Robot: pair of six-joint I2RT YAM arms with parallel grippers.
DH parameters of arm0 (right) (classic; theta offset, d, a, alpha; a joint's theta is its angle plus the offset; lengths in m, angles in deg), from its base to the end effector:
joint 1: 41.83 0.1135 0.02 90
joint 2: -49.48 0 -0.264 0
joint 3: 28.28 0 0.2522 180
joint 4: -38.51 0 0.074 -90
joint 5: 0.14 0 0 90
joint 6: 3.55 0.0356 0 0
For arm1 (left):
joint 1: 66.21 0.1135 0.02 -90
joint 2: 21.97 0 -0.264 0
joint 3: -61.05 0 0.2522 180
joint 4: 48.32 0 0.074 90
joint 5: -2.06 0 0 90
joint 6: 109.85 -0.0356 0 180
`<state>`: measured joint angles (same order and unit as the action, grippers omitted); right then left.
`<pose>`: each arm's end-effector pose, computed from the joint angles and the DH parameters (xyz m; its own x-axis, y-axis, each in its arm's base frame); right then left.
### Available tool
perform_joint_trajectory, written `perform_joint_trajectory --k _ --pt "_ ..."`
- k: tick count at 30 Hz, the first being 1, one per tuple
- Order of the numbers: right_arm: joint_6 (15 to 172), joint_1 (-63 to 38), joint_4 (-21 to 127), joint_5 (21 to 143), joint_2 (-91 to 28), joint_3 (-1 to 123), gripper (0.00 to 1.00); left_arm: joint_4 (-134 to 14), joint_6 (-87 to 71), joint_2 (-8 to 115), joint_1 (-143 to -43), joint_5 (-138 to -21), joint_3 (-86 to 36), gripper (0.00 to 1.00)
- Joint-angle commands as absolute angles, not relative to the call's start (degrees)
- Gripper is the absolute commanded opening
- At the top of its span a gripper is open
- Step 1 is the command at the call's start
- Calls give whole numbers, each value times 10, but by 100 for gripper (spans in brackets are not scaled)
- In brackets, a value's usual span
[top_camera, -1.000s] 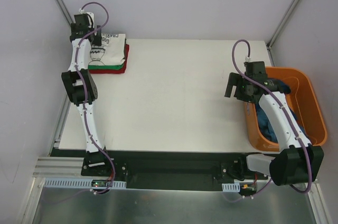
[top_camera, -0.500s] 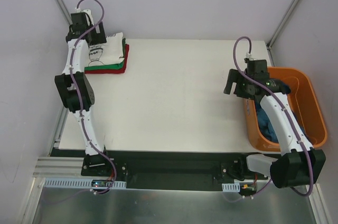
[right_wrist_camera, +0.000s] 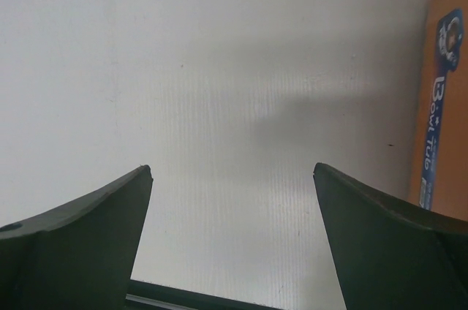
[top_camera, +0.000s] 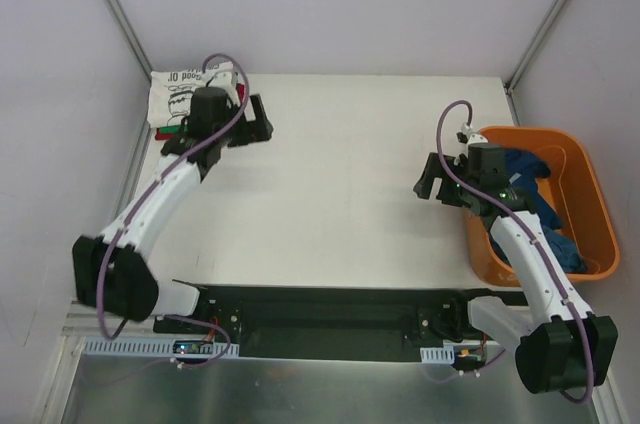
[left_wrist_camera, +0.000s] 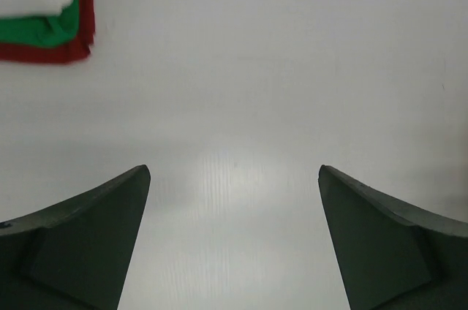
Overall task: Fold and stack the t-shirts
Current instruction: Put the neatly folded tshirt into the corner of the board with the left arm
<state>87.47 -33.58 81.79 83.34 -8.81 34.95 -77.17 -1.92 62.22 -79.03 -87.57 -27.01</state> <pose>0.2154 0.0353 0.2920 -0.6179 -0.0717 -0.7830 -0.2197 0.9719 0.0844 0.3356 -0.0766 0.3469 -0.4618 -0.2106 -0.8616 0.0898 0.9553 -0.2817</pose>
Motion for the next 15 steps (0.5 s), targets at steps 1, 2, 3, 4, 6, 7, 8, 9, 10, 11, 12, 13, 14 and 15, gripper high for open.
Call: perform_joint_trajectory --k 1,2,3,4,6,7,8,9,10,11,12,13,14,15 --pt "875 -333 748 810 -78 308 97 -643 78 466 -815 -890 -91 99" --pt "876 -332 732 812 -77 300 97 -640 80 450 -839 -897 -44 99" --pt "879 -333 722 816 -76 290 97 -639 84 426 -849 -914 -24 99" --pt "884 -333 713 817 -73 273 97 -639 98 416 -858 -919 -3 99" --pt "887 -332 682 819 -70 256 97 -640 113 395 -864 -930 48 99" --pt "889 -330 671 820 -63 239 97 -639 127 389 -865 -933 61 99" --pt "890 -330 653 819 -59 233 97 -639 128 385 -865 -930 76 99" --pt "892 -330 648 822 -55 228 97 -639 129 377 -865 -929 80 99" --pt "893 -330 644 824 -50 226 97 -638 130 375 -865 -932 82 99" --pt "893 -329 640 827 -48 222 97 -638 127 373 -865 -933 81 99" --pt "893 -325 640 837 -48 222 97 -637 123 373 -865 -935 78 99" --pt "893 -323 640 839 -49 224 97 -637 113 374 -865 -937 74 99" --pt "891 -323 642 837 -49 226 97 -638 107 377 -865 -936 65 99" --pt "896 -320 641 840 -48 225 97 -637 102 381 -865 -936 61 99"
